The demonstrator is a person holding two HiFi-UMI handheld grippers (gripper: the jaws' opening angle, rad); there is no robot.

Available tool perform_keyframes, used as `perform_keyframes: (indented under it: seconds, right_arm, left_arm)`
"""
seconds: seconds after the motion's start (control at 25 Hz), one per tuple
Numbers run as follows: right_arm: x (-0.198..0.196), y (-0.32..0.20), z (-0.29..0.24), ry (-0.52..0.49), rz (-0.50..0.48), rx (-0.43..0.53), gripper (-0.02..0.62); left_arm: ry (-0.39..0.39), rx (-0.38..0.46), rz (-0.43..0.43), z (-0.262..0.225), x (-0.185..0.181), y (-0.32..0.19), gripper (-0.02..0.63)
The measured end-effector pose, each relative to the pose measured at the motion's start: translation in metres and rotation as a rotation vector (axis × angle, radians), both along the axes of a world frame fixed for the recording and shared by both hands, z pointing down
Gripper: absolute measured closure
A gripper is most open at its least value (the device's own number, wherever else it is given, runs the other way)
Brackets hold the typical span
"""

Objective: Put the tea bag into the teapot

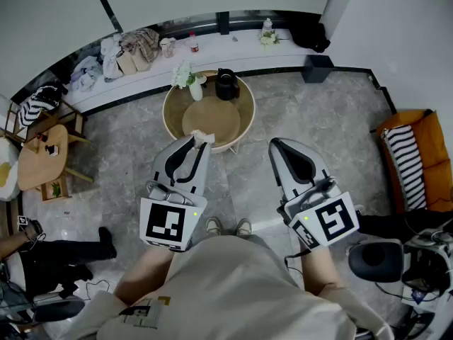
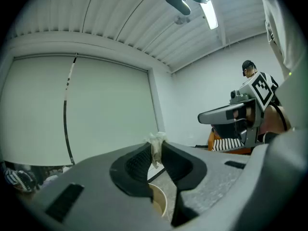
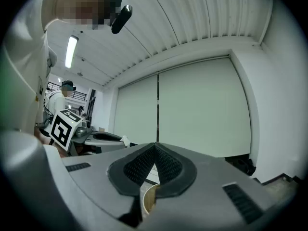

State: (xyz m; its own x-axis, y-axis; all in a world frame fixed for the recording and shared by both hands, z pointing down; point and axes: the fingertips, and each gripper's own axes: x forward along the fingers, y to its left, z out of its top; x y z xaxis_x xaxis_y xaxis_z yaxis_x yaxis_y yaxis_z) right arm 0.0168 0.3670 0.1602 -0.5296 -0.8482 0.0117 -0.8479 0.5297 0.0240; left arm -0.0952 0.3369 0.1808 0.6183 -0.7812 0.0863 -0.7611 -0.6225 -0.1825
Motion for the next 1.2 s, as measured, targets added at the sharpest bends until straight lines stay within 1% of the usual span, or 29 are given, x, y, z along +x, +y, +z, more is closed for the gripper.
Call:
perform_keyframes:
  seconds: [0.12,0.24,0.4,0.72,1.08,1.2]
  right_arm:
    - [0.006,-0.006,0.004,0.002,0.016,-0.001,0.589]
    - [0.004,-0.002,0.002,-0.008,0.021,0.005,0.589]
    - [0.004,0.0,-0.001,-0.019,0.018,0.007,0.589]
    - [0.016,0.0,0.0,-0.022,0.005,0.002,0.589]
    - [0.045,0.0,0.004,-0.02,-0.024,0.005,0.589]
    - [0.055,-0.001,0.005,-0.019,-0.041,0.009,0.589]
  left_arm:
    - [0.001,0.002,0.002,0.003,0.004,-0.005,0.537]
    - [-0.001,0.002,0.005,0.003,0.002,-0.002,0.537]
    - [-0.004,0.003,0.006,0.001,0.001,-0.001,0.537]
    - [-0.008,-0.005,-0.01,0.001,0.013,0.001,0.537]
    - [-0.018,-0.016,-0.033,0.007,0.044,0.002,0.537]
    - [-0.03,0.003,-0.038,0.007,0.056,0.004,0.537]
